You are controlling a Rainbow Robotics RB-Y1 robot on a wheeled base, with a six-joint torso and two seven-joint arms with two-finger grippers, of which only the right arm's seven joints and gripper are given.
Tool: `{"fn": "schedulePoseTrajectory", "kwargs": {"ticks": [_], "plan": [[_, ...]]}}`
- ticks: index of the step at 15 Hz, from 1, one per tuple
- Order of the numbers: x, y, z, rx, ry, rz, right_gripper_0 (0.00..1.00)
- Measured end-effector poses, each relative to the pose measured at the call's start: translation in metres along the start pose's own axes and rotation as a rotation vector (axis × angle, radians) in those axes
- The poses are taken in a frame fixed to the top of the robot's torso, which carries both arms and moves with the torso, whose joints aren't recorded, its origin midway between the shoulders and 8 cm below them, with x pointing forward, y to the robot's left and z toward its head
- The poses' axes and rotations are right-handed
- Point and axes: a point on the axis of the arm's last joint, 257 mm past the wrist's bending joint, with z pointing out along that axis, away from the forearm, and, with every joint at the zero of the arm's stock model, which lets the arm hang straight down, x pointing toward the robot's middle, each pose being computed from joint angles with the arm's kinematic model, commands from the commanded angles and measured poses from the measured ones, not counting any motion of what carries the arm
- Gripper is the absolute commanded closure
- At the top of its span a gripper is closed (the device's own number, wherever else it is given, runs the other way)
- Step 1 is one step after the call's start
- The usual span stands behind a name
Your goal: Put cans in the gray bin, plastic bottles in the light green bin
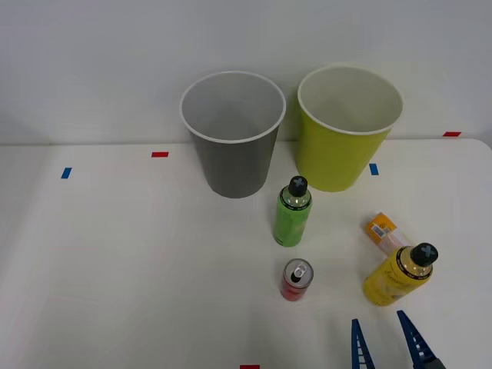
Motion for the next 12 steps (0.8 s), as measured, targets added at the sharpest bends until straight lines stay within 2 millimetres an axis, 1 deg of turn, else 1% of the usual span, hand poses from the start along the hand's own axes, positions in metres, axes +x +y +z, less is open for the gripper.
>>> {"fn": "schedulePoseTrajectory", "kwargs": {"ticks": [12], "plan": [[0.0000, 0.0000, 0.0000, 0.000, 0.000, 0.000, 0.25]]}}
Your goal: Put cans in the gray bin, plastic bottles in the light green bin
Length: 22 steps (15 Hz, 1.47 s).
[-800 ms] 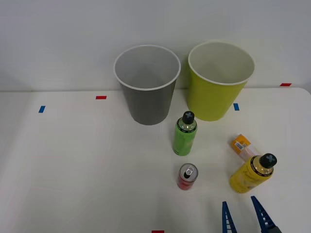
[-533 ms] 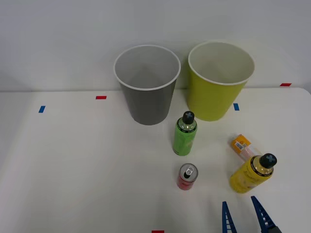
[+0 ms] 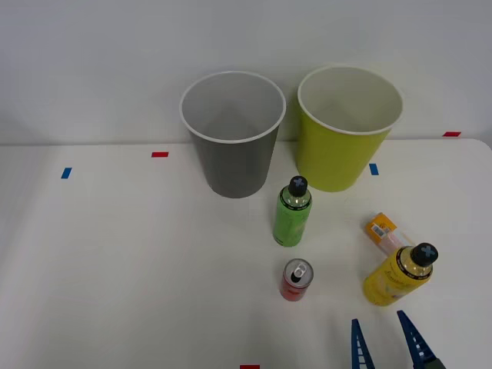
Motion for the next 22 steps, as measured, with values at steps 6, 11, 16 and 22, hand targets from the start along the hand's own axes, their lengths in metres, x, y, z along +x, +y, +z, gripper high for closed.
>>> {"fn": "schedulePoseTrajectory", "kwargs": {"ticks": [6, 11, 16, 22], "plan": [[0.0000, 0.0000, 0.0000, 0.000, 0.000, 0.000, 0.25], [0.0000, 0.0000, 0.0000, 0.000, 0.000, 0.000, 0.24], [0.0000, 0.0000, 0.0000, 0.000, 0.000, 0.000, 0.24], [0.0000, 0.0000, 0.0000, 0.000, 0.000, 0.000, 0.24]]}}
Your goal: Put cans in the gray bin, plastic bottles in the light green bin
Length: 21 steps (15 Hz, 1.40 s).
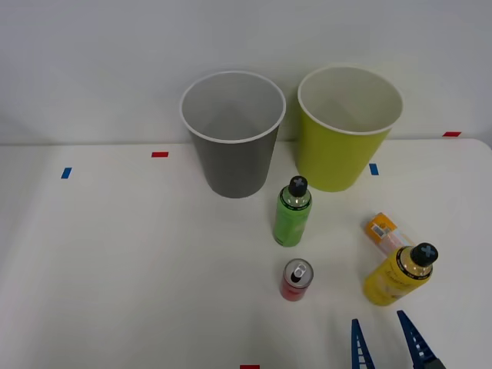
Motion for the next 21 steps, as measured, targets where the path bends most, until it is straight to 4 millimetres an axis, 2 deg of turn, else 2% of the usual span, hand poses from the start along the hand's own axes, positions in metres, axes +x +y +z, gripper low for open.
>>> {"fn": "schedulePoseTrajectory", "kwargs": {"ticks": [21], "plan": [[0.0000, 0.0000, 0.0000, 0.000, 0.000, 0.000, 0.24]]}}
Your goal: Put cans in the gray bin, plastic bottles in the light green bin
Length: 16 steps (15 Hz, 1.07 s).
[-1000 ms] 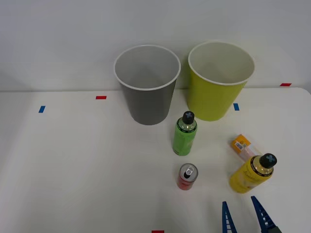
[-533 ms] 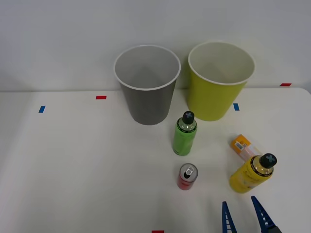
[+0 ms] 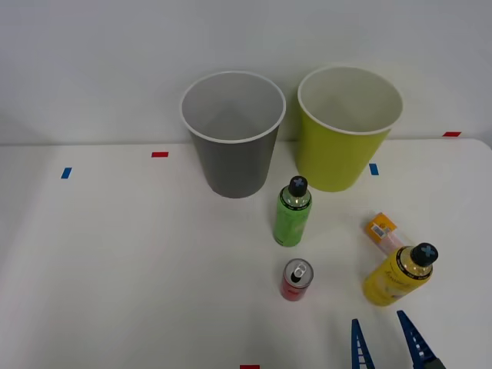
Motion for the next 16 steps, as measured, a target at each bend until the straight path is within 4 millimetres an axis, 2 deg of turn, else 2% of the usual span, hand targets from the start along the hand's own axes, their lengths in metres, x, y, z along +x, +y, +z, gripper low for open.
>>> {"fn": "schedulePoseTrajectory", "kwargs": {"ticks": [8, 11, 13, 16], "plan": [[0.000, 0.000, 0.000, 0.000, 0.000, 0.000, 0.24], [0.011, -0.004, -0.004, 0.008, 0.018, 0.015, 0.25], [-0.002, -0.008, -0.001, 0.007, -0.038, 0.036, 0.25], [-0.026, 0.007, 0.014, -0.026, -0.089, 0.072, 0.24]]}}
